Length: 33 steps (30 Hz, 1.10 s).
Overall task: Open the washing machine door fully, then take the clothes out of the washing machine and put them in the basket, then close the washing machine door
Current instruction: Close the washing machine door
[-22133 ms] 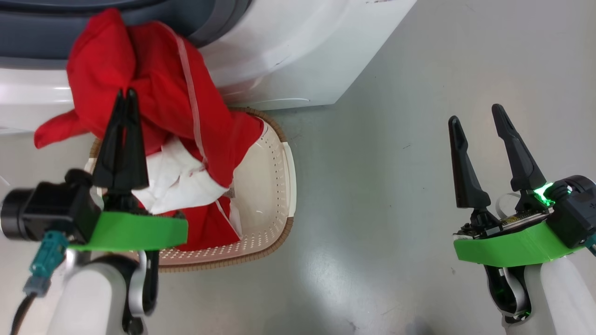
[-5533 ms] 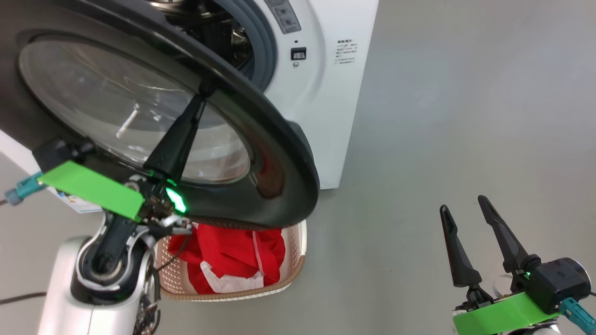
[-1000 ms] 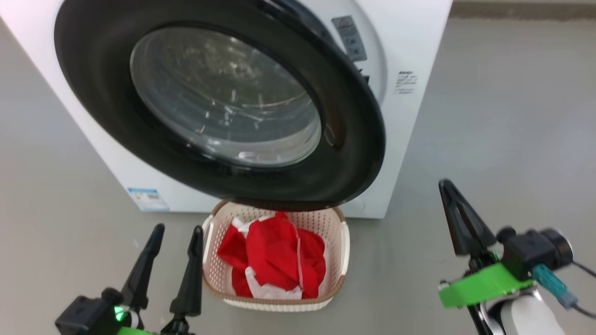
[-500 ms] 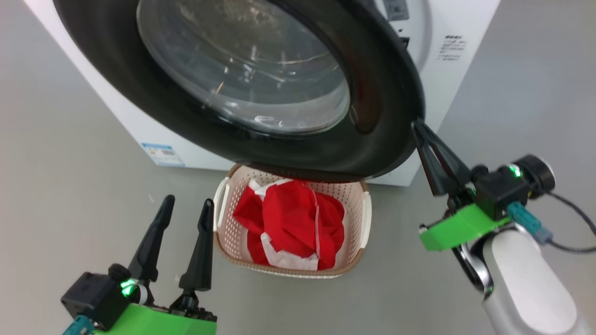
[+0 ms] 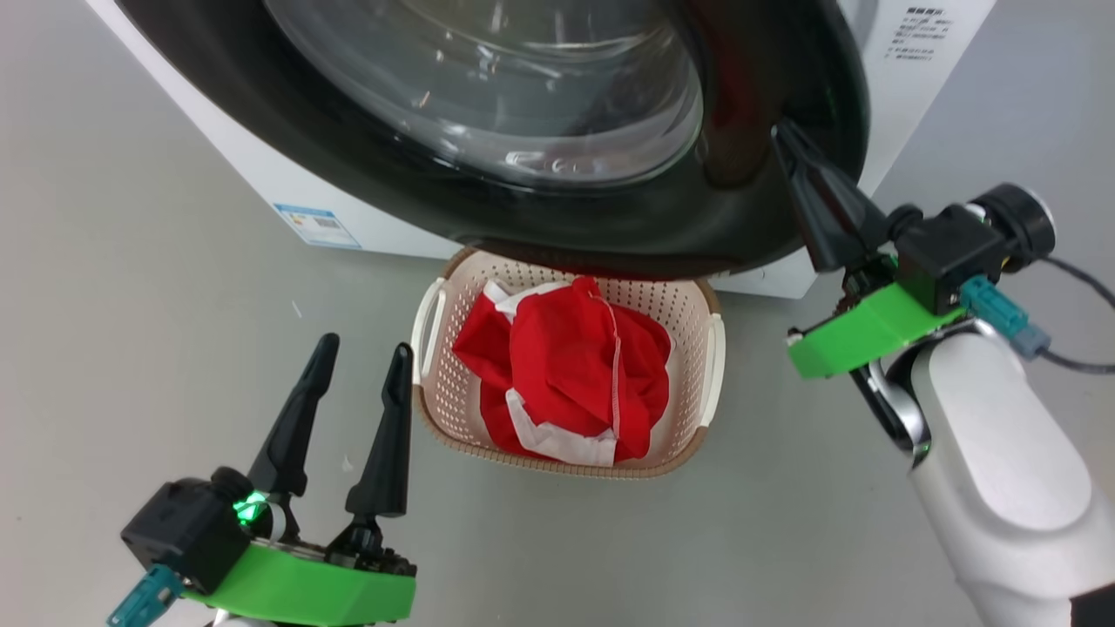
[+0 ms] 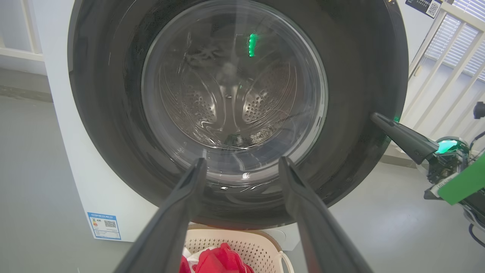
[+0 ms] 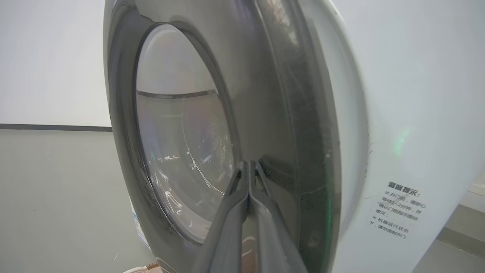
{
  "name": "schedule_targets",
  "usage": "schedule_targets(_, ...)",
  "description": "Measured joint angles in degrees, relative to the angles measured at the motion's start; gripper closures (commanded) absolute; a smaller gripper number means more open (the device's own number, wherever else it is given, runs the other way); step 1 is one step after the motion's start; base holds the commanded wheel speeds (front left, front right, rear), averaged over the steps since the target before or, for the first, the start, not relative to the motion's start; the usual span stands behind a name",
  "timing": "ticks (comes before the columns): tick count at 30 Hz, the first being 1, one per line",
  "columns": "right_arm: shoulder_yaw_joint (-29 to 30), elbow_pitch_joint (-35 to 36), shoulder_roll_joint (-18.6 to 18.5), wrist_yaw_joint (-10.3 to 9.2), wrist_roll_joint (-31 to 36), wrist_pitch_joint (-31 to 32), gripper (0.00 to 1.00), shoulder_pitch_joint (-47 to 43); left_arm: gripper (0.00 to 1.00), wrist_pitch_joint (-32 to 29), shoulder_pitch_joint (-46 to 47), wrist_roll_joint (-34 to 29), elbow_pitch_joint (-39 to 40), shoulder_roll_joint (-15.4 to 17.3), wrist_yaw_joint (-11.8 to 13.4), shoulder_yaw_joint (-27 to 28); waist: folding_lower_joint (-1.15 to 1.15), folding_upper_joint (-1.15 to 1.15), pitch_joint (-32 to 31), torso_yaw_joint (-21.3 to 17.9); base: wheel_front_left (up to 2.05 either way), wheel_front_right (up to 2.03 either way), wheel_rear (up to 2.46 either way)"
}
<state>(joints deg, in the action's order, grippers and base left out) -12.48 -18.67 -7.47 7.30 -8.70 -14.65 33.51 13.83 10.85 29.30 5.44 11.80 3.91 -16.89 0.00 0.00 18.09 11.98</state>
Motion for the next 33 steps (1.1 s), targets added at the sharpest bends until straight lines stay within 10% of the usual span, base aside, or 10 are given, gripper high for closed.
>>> schedule_targets(33, 4.49, -10.21, 0.34, 1.24, 0.31, -0.24, 1.00, 13.61, 0.00, 0.47, 3.69, 1.56, -2.23, -2.81, -2.94, 0.12, 0.00, 0.00, 5.43, 1.55, 0.00, 0.00, 0.00)
